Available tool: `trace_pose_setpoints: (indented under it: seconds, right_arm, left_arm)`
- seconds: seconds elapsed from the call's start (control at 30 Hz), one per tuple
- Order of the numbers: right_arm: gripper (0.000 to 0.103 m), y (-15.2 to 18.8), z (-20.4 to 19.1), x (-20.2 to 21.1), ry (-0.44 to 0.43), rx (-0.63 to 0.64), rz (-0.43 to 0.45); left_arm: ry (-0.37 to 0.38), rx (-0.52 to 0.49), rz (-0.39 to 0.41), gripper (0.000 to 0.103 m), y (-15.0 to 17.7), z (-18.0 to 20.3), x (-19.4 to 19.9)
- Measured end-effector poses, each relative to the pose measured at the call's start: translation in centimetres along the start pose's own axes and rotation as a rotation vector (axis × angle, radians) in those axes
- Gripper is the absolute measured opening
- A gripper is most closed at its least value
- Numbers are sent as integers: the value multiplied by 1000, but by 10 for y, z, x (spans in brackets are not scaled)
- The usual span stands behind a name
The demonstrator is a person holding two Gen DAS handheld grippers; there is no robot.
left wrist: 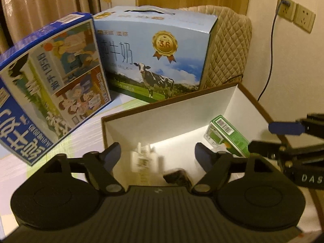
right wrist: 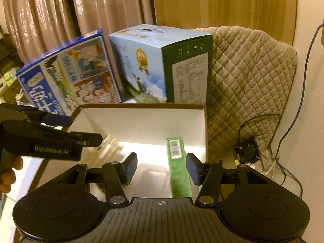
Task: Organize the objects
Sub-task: 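Open both grippers to drop the hair clip and green box into the box, then withdraw both open grippers from the box toward the blue tube and pill bottle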
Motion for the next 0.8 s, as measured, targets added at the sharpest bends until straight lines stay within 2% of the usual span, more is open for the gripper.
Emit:
trace_pose_setpoints:
  seconds: [0.17, 0.5, 0.8]
  right_arm:
    - [55, 15, -2, 23, -20, -33, -11]
    - [56, 44, 0, 75, -58, -156, -15]
    - [57, 73, -11, 112, -70, -183, -22]
  left_arm:
    - [23, 29, 11, 84, 12, 1, 30]
    - [58, 84, 36, 87, 42, 21, 92]
    - [89, 147, 35, 89, 82, 38, 139]
Point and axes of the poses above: each gripper's, at about its wrist camera, not at the fingertips, and x roughly against the way its jaws point, z to its right, y to its underside, the point moved 4 cm from there along -x, roughly the way its jaws point, and after that the axes turned 11 degrees about -x, right-handed, at the moved point
